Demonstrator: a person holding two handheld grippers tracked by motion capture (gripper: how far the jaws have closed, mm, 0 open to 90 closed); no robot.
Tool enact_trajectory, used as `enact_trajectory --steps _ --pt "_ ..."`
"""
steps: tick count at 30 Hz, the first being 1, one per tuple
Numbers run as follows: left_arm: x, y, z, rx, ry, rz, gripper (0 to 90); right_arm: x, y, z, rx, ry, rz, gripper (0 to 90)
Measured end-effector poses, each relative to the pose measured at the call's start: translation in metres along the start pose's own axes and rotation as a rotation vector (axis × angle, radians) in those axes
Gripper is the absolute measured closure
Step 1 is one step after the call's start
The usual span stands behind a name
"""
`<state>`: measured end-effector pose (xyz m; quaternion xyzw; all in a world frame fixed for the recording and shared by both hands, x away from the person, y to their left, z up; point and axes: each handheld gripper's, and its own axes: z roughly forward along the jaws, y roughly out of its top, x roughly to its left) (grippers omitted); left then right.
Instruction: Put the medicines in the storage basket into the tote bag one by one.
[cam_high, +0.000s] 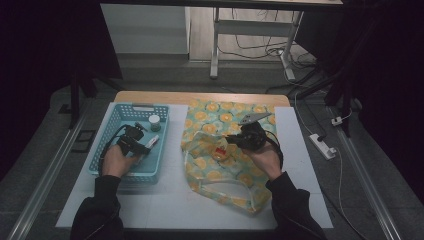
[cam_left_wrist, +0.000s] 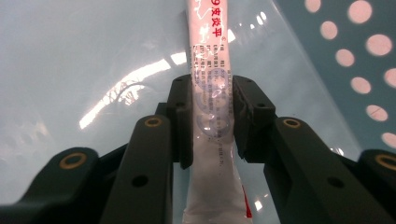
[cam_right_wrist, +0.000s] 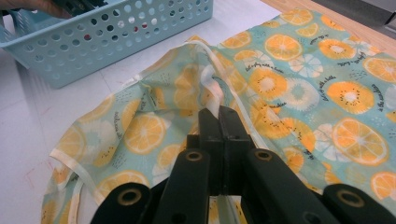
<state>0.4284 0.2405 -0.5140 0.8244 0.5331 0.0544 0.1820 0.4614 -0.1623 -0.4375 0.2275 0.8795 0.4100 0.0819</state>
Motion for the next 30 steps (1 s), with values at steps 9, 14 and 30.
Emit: enact_trajectory --steps 9,14,30 --pt "-0.001 0.001 -0.006 -0.036 0.012 -0.024 71.2 0.0 0.0 0.0 -0.003 -0.001 0.0 89.5" --pt "-0.002 0.0 -0.011 -0.073 0.016 -0.026 71.3 0.0 0.0 -0.001 -0.005 -0.001 -0.003 89.5" --pt "-0.002 -0.004 -0.033 -0.176 -0.006 -0.041 71.5 -0.001 0.0 -0.003 -0.013 -0.003 0.001 89.5"
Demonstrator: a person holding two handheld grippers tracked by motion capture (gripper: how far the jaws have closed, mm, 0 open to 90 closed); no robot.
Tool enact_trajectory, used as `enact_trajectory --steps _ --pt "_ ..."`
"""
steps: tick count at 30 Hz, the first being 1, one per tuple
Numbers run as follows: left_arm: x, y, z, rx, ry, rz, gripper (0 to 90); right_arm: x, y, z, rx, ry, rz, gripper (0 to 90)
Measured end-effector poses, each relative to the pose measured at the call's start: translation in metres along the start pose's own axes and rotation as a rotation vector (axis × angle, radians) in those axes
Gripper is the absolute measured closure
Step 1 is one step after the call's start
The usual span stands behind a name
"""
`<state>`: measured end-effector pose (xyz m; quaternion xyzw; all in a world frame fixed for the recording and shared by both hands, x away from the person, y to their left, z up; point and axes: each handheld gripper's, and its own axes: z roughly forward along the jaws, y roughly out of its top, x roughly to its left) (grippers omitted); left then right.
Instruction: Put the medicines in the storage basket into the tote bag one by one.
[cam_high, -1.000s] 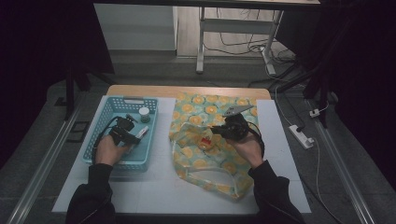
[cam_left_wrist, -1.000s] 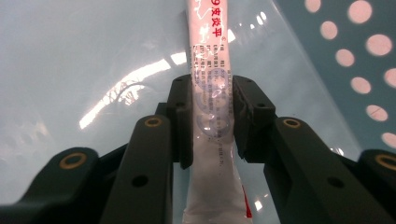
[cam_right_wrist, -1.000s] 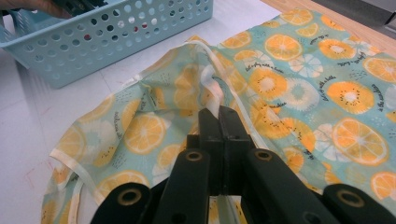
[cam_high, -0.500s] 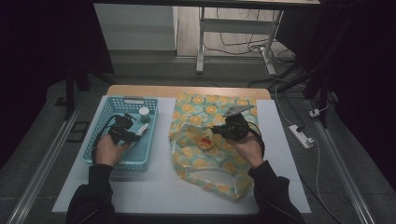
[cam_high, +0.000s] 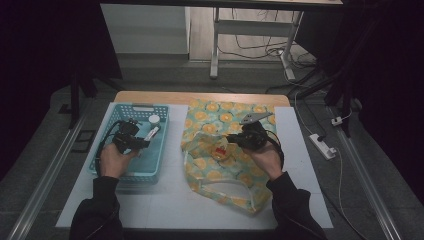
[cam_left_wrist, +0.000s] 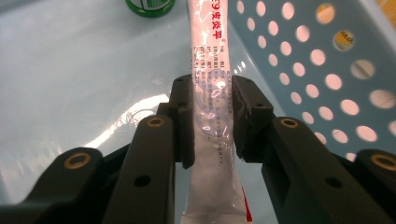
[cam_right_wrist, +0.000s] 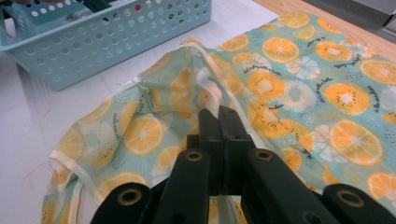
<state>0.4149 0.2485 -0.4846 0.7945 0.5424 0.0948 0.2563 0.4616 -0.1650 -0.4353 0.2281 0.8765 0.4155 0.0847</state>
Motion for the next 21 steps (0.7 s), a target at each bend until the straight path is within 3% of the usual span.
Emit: enact_trajectory --steps 5,21 --pt "-0.001 0.0 -0.012 -0.048 -0.012 0.002 71.5 0.0 0.0 -0.001 -0.001 -0.001 -0.002 89.5" --pt "-0.028 0.008 -0.046 -0.151 -0.065 0.087 71.8 -0.001 0.001 -0.004 -0.012 -0.005 0.001 89.5"
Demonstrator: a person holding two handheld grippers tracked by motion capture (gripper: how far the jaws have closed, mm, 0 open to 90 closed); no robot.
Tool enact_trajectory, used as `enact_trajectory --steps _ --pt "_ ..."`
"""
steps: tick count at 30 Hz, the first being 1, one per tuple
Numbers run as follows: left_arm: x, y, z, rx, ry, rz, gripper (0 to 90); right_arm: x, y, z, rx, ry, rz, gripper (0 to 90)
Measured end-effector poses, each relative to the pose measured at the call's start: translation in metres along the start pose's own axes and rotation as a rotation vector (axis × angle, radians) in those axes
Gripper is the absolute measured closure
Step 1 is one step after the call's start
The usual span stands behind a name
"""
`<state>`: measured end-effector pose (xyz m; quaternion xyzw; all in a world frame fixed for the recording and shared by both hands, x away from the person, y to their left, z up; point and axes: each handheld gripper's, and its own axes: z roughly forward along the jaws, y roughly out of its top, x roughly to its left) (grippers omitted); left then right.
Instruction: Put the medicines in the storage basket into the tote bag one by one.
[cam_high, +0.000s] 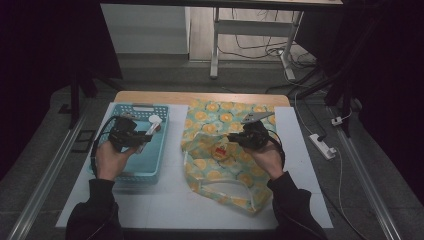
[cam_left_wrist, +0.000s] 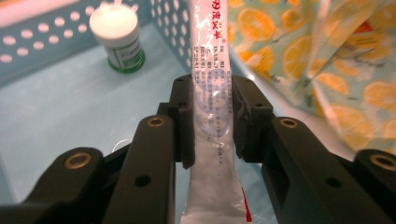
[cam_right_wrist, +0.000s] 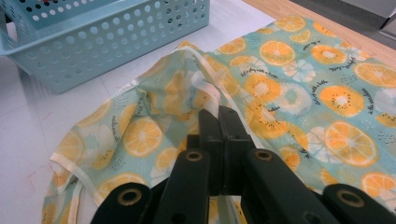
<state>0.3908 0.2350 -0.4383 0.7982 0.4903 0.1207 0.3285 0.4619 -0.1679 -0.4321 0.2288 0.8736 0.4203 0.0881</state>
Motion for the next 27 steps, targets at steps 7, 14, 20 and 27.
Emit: enact_trajectory --steps 7,14,20,27 --pt "-0.015 0.005 -0.005 -0.018 -0.037 0.04 72.0 -0.001 0.0 -0.001 -0.001 0.0 0.001 89.5" --pt "-0.03 0.01 -0.007 -0.041 -0.085 0.075 72.0 -0.002 0.0 -0.002 -0.005 -0.001 0.006 89.5" --pt "-0.049 0.014 -0.004 -0.038 -0.143 0.12 72.0 -0.003 0.0 -0.004 -0.009 -0.004 0.008 89.6" --pt "-0.071 0.018 0.009 -0.007 -0.188 0.169 71.9 -0.003 0.001 -0.005 -0.012 -0.006 0.009 89.6"
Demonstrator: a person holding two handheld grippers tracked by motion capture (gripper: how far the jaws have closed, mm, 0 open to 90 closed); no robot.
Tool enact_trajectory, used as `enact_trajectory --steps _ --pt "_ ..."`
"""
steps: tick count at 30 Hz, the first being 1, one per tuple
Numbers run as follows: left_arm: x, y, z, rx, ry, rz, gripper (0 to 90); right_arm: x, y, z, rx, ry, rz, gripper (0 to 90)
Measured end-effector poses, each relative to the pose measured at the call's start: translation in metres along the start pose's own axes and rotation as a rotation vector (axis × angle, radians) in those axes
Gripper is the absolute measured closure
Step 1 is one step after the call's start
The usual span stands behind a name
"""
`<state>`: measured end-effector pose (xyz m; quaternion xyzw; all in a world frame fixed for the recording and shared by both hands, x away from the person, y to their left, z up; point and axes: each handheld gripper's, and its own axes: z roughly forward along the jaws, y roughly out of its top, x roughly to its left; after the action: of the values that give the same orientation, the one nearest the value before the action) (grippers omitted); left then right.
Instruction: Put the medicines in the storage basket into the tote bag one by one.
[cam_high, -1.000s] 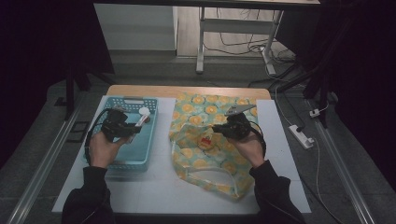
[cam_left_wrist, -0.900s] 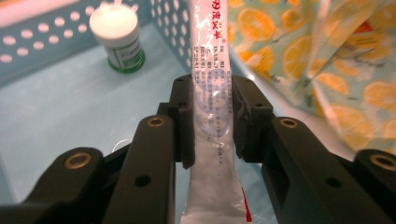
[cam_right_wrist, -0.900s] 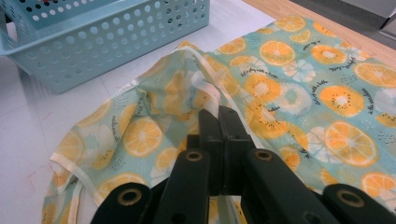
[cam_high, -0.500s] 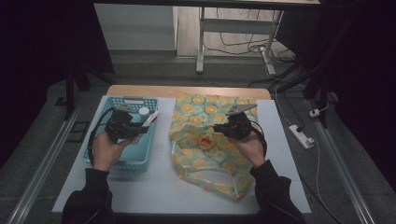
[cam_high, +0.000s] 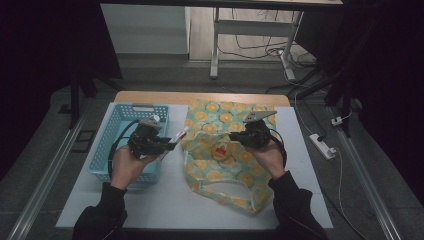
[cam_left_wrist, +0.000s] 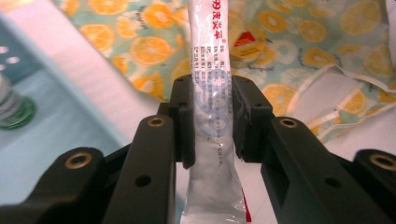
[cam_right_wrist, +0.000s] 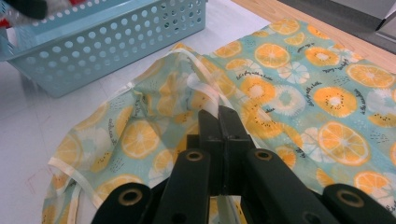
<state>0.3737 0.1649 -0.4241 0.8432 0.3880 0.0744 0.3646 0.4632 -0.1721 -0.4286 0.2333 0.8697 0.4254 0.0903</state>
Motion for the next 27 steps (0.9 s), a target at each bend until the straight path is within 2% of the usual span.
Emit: enact_trajectory --steps 9,14,22,27 --pt "-0.017 0.007 0.024 0.038 -0.072 0.045 71.9 0.001 0.002 -0.002 -0.01 -0.004 -0.006 89.7" --pt "-0.026 0.011 0.037 0.061 -0.097 0.062 71.9 0.003 0.004 -0.002 -0.016 -0.002 -0.011 89.7" --pt "-0.036 0.017 0.062 0.098 -0.122 0.086 71.9 0.005 0.005 -0.004 -0.028 0.0 -0.011 89.7" --pt "-0.042 0.024 0.076 0.116 -0.121 0.104 71.9 0.006 0.006 -0.004 -0.03 0.0 -0.012 89.7"
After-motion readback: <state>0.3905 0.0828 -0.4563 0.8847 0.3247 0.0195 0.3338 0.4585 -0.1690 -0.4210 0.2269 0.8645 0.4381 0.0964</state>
